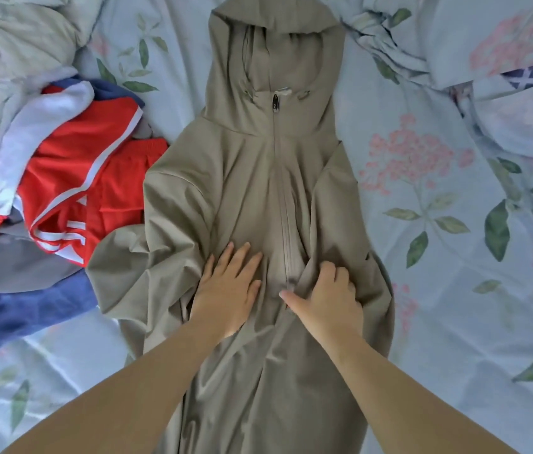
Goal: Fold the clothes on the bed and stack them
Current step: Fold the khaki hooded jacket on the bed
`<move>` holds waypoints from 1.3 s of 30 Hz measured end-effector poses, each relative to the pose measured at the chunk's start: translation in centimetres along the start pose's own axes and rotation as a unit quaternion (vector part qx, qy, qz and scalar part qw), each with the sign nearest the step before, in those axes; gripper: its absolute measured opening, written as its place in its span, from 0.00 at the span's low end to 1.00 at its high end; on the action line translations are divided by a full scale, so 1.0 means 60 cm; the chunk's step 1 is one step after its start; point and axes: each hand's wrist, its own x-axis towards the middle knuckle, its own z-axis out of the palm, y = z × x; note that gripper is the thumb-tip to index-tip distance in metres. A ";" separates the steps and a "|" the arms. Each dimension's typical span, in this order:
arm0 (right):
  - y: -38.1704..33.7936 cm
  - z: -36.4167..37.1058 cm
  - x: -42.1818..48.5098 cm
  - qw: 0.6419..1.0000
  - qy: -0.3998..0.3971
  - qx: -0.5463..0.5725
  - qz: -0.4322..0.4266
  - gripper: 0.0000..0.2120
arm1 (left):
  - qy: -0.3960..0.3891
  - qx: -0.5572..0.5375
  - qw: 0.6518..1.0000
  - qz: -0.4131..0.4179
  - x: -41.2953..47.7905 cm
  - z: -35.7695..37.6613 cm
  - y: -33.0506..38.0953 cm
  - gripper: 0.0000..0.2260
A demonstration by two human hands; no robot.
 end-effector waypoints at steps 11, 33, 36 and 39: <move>0.156 -0.117 0.046 0.827 0.267 0.464 0.173 0.06 | -0.011 -0.049 0.997 -0.055 -0.029 0.015 0.065 0.26; 0.282 -0.095 -0.050 0.862 0.264 0.404 0.158 0.23 | 0.041 -0.121 0.992 -0.009 -0.099 0.082 0.161 0.24; 0.261 -0.053 -0.075 0.977 0.075 0.191 0.052 0.36 | 0.061 -0.166 0.984 -0.029 -0.095 0.078 0.161 0.20; 0.252 -0.009 -0.085 0.998 -0.034 0.038 0.032 0.28 | 0.060 -0.171 0.983 -0.036 -0.088 0.071 0.163 0.20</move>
